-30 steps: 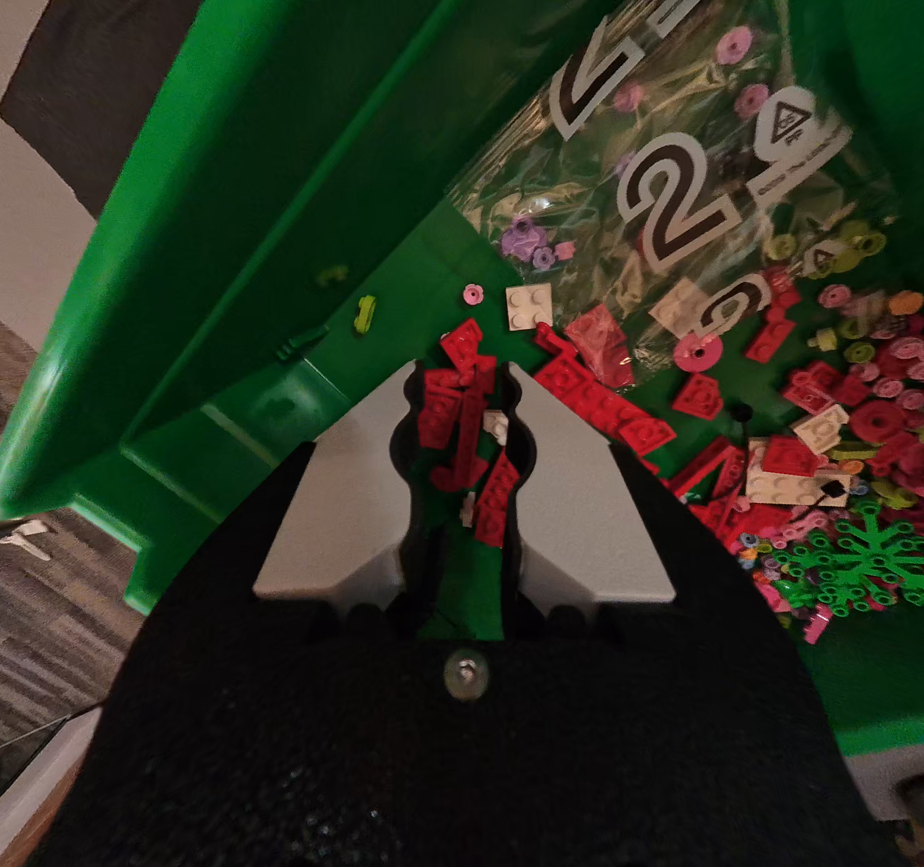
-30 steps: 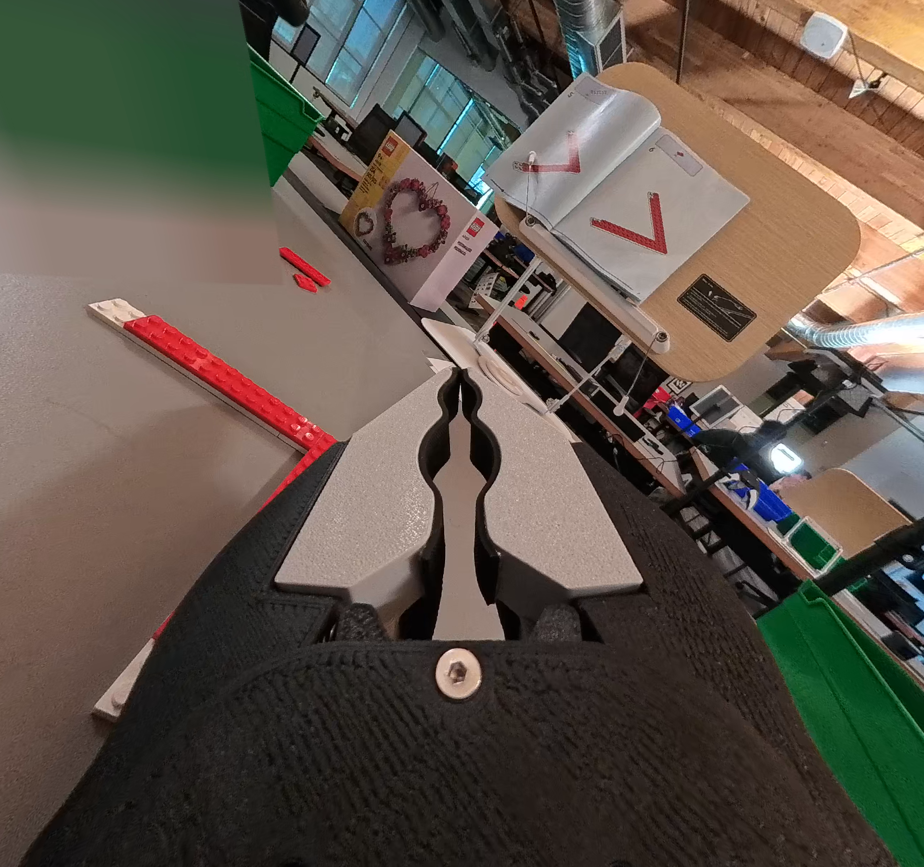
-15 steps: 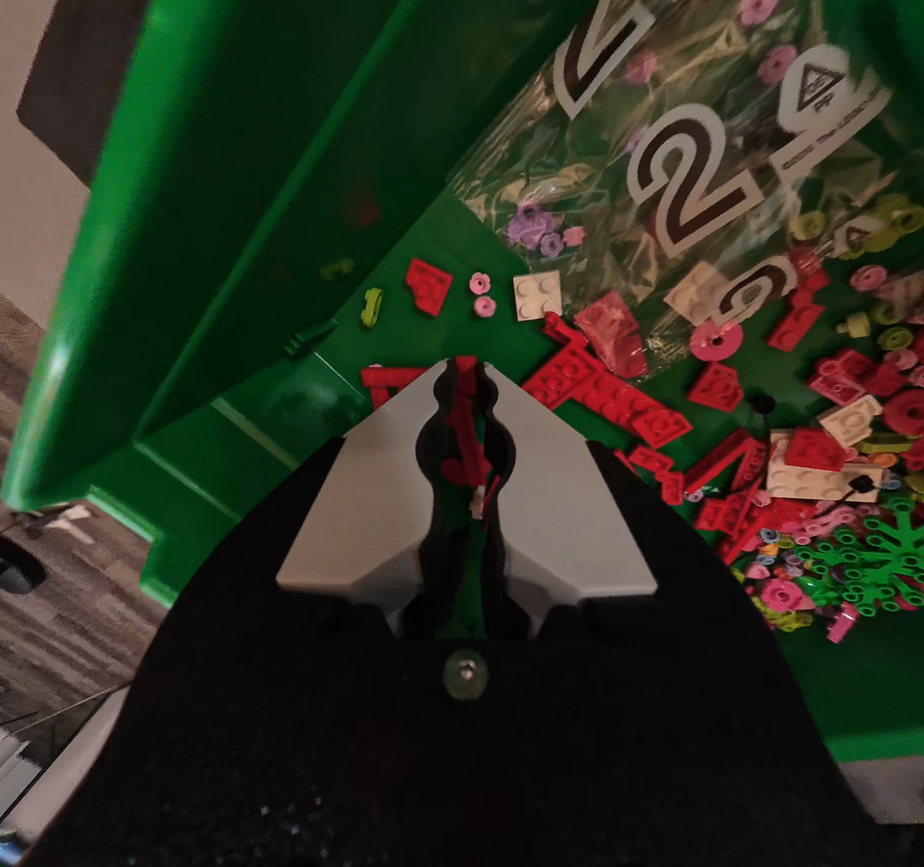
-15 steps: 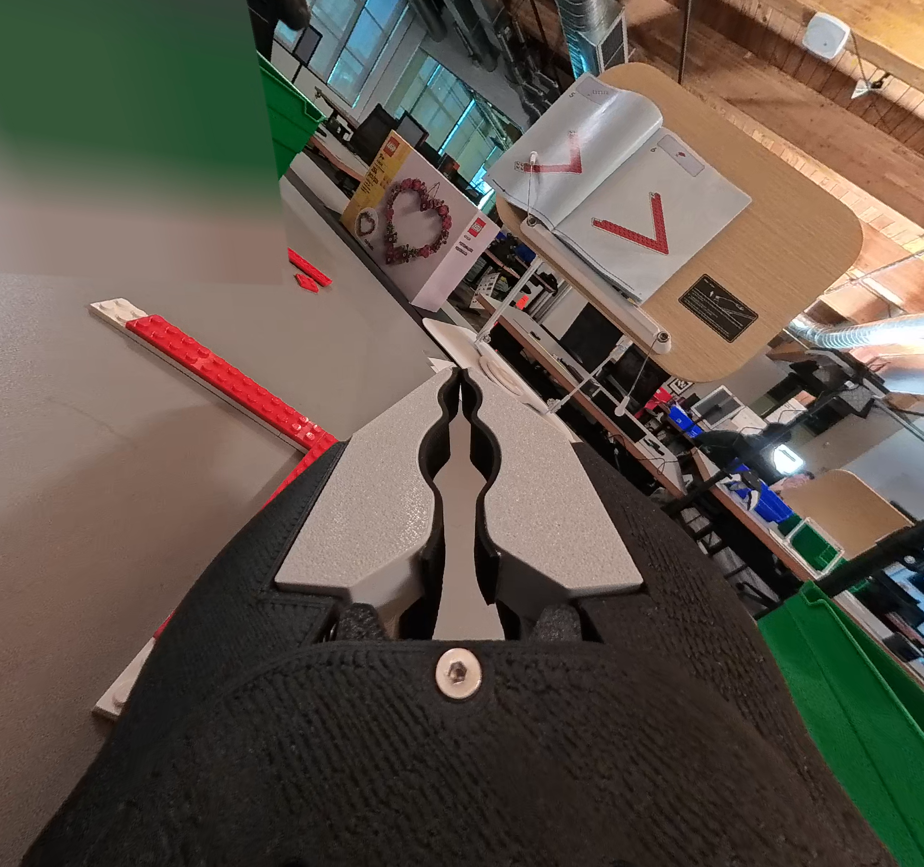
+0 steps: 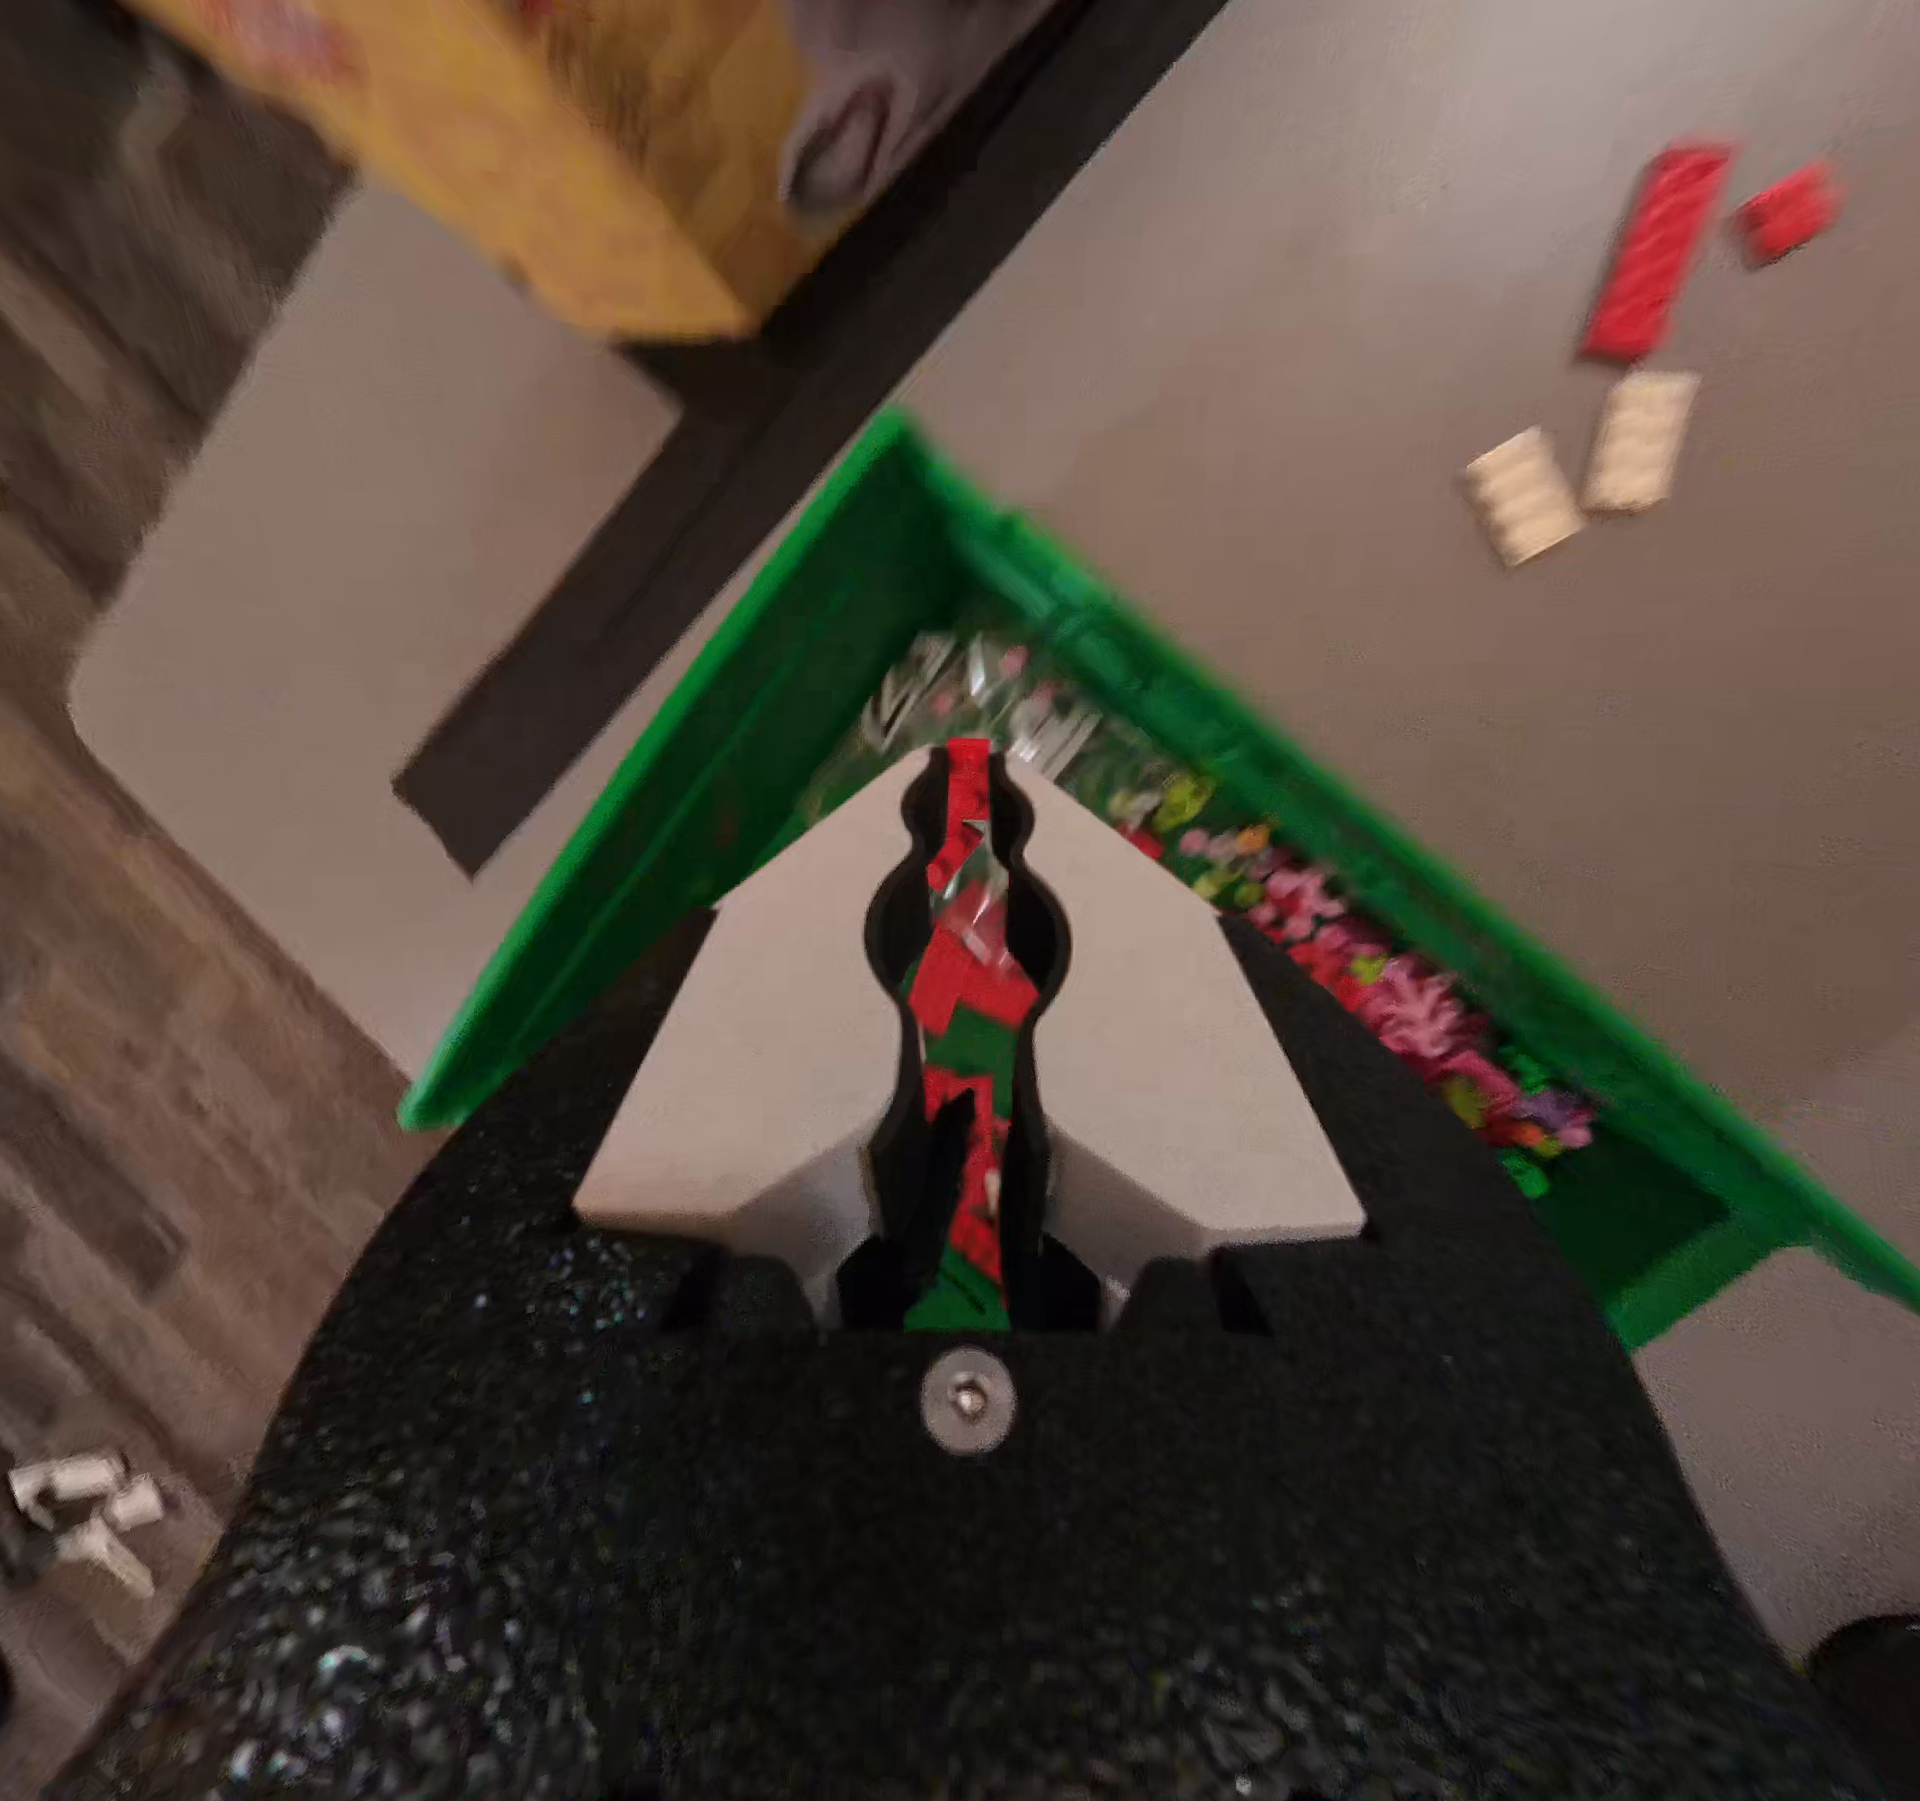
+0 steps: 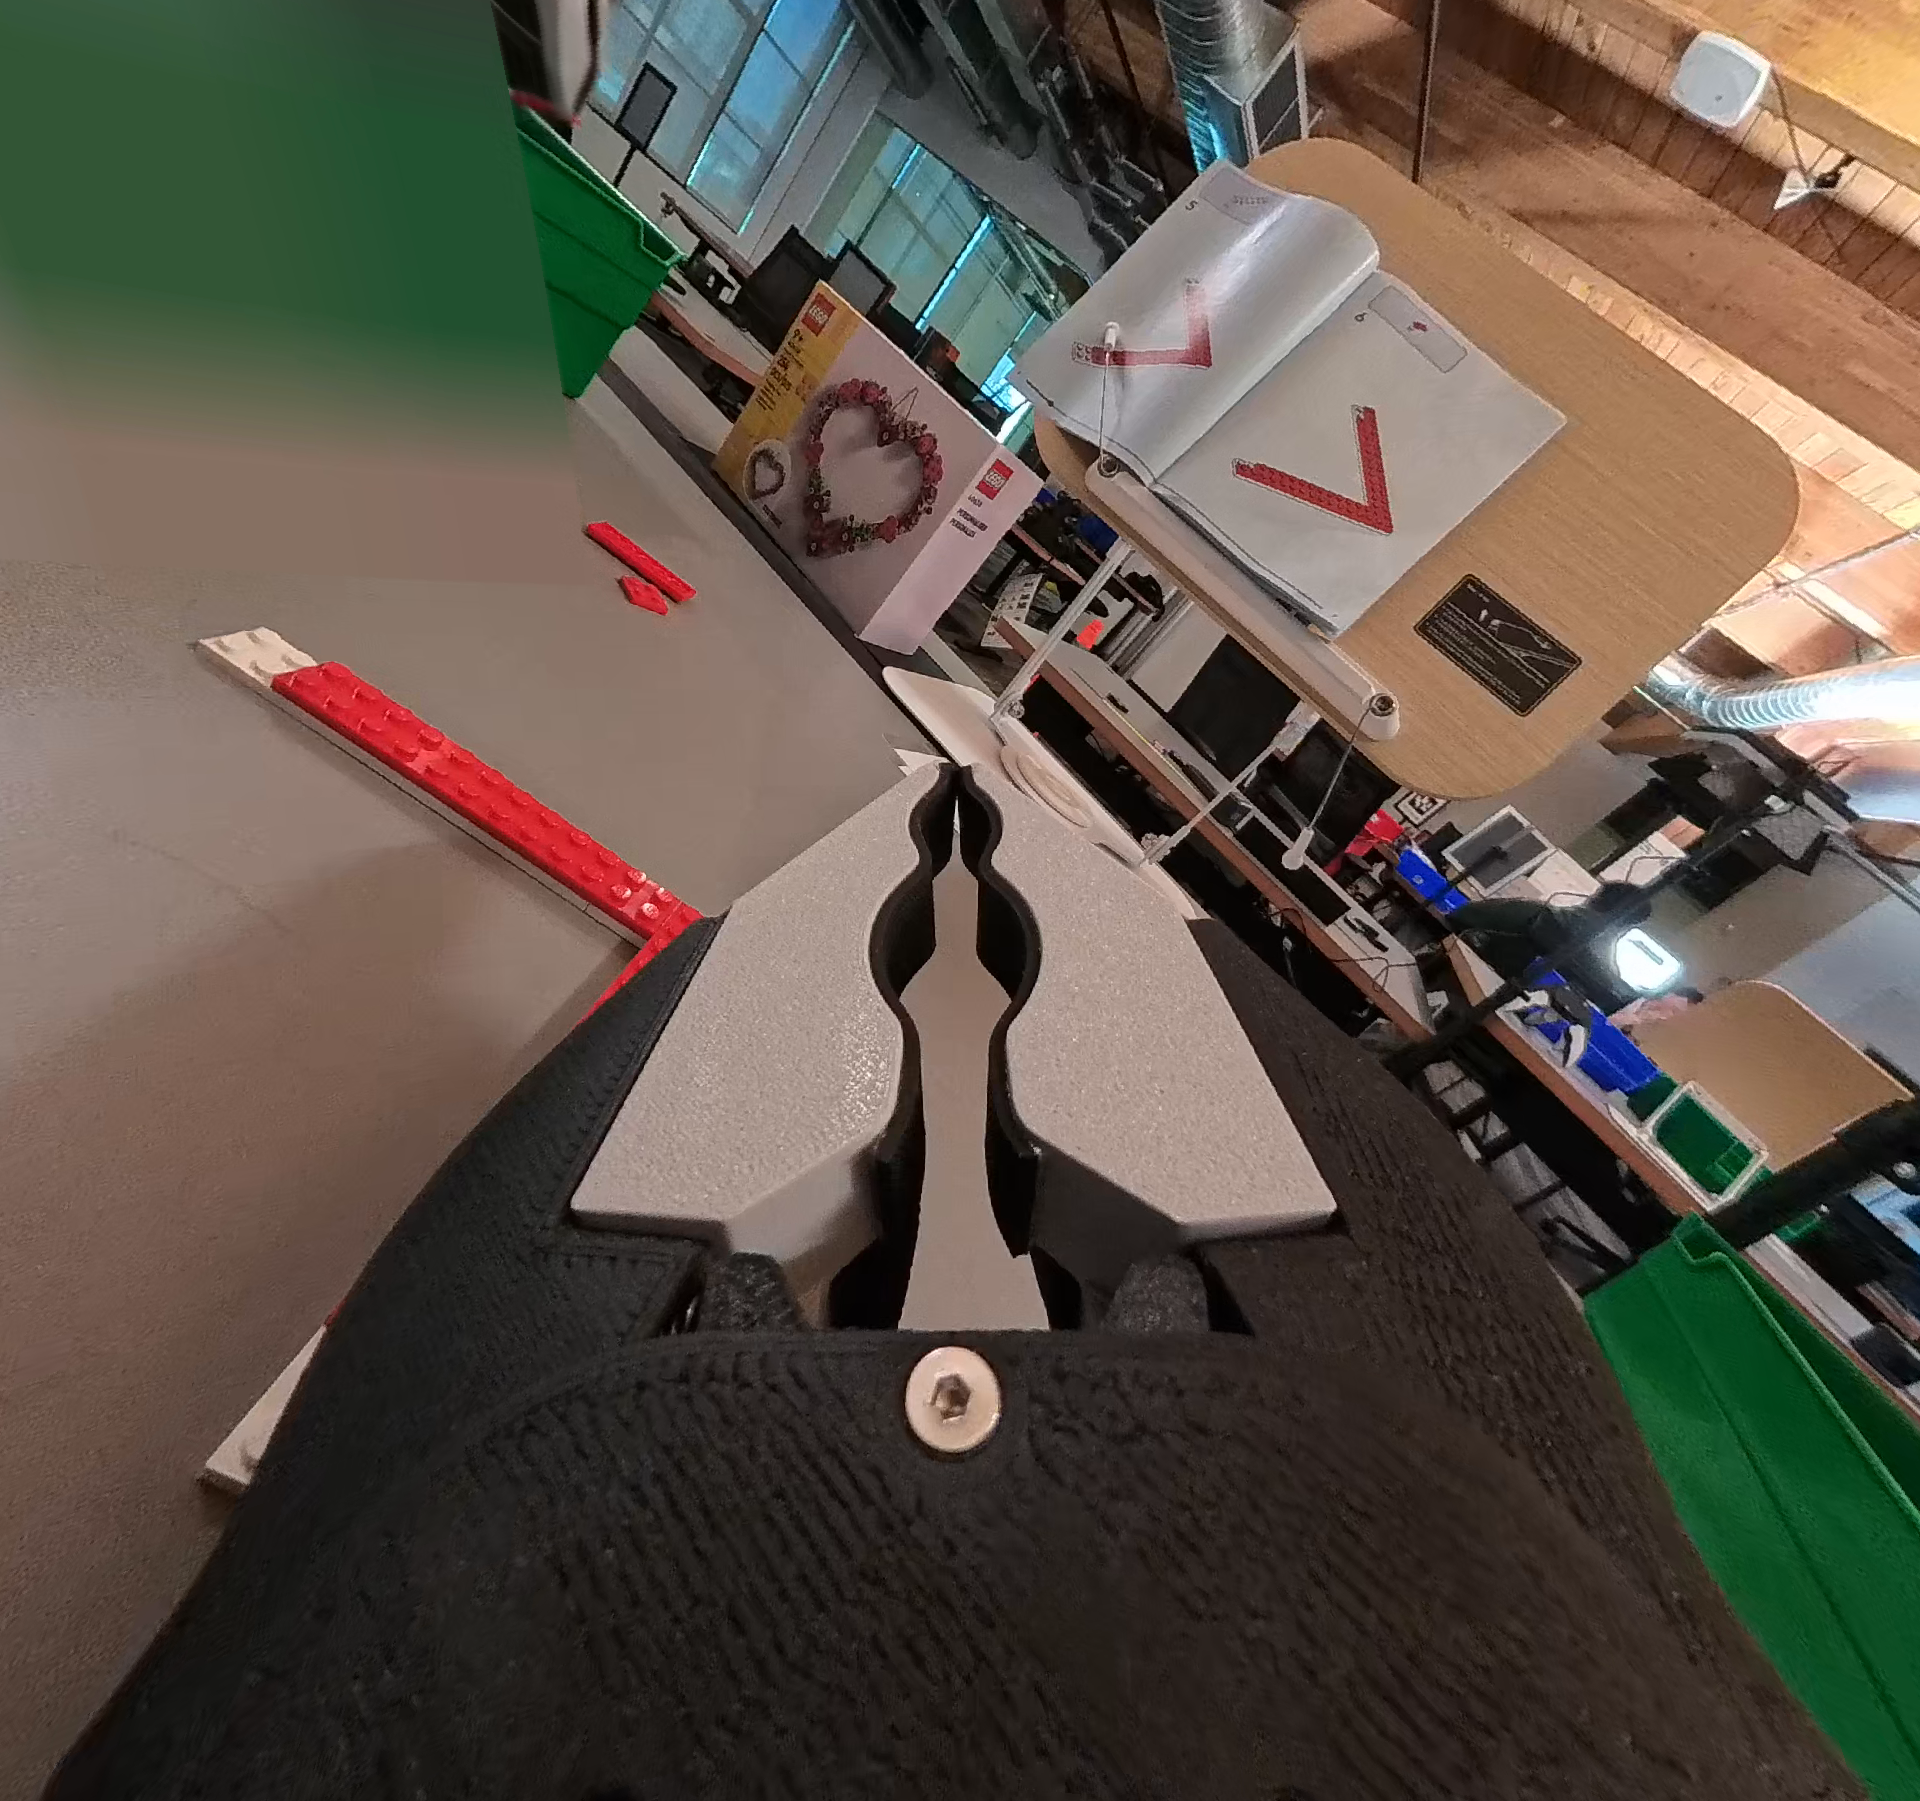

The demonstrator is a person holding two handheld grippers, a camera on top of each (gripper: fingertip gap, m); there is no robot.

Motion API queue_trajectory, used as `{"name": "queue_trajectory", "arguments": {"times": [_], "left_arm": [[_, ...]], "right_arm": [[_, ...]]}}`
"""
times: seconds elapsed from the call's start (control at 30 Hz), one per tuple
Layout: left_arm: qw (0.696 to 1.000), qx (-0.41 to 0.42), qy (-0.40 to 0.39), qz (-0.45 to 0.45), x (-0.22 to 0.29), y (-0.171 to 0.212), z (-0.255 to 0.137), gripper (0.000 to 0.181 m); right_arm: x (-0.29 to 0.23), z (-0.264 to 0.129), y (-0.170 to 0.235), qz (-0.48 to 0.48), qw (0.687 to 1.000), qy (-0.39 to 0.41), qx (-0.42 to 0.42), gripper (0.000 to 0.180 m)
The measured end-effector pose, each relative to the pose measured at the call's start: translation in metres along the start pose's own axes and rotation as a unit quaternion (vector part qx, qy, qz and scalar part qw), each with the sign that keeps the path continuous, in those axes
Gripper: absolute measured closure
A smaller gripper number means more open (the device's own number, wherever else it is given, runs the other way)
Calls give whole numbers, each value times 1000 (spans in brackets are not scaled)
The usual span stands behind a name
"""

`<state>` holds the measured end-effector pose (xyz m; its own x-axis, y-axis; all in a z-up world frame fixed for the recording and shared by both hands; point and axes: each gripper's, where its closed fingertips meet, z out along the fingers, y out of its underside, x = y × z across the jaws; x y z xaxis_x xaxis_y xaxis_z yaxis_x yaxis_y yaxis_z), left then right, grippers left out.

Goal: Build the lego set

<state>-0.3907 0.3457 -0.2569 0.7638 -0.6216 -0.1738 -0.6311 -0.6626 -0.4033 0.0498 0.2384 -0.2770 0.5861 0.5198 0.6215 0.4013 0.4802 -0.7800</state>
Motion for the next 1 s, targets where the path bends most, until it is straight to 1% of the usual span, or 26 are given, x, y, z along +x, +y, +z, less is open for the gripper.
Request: {"name": "queue_trajectory", "arguments": {"times": [0.03, 0.13, 0.2, 0.27, 0.33, 0.43, 0.53, 0.67, 0.83, 0.93, 1.0], "left_arm": [[1000, 17, 8, 18, 12, -17, -6, 175], [995, 48, 49, 71, 58, -63, -15, 175], [989, 58, 88, 101, 95, -88, -11, 175], [981, 55, 145, 117, 138, -106, 3, 175], [976, 30, 180, 118, 170, -113, 26, 176], [972, -25, 195, 130, 198, -108, 59, 175], [967, -58, 206, 139, 216, -103, 78, 175], [961, -93, 213, 149, 229, -94, 94, 175], [955, -141, 191, 177, 228, -76, 111, 175], [953, -154, 180, 189, 228, -69, 116, 175], [954, -153, 172, 194, 227, -69, 116, 166]], "right_arm": [[0, 0, 0, 0, 1000, 0, 1, 180], [0, 0, -1, 1, 1000, 0, 1, 180], [0, 1, -1, 3, 1000, 1, 2, 180], [0, 1, -1, 6, 1000, 3, 3, 180], [0, 1, -2, 8, 1000, 3, 5, 180], [-1, 1, -3, 10, 1000, 0, 9, 180], [-2, 1, -4, 13, 1000, -2, 13, 180], [-3, 2, -5, 16, 1000, -5, 16, 180], [-4, 3, -6, 19, 1000, -5, 19, 180], [-5, 3, -7, 19, 1000, -6, 19, 180], [-5, 4, -7, 19, 1000, -6, 20, 180]]}}
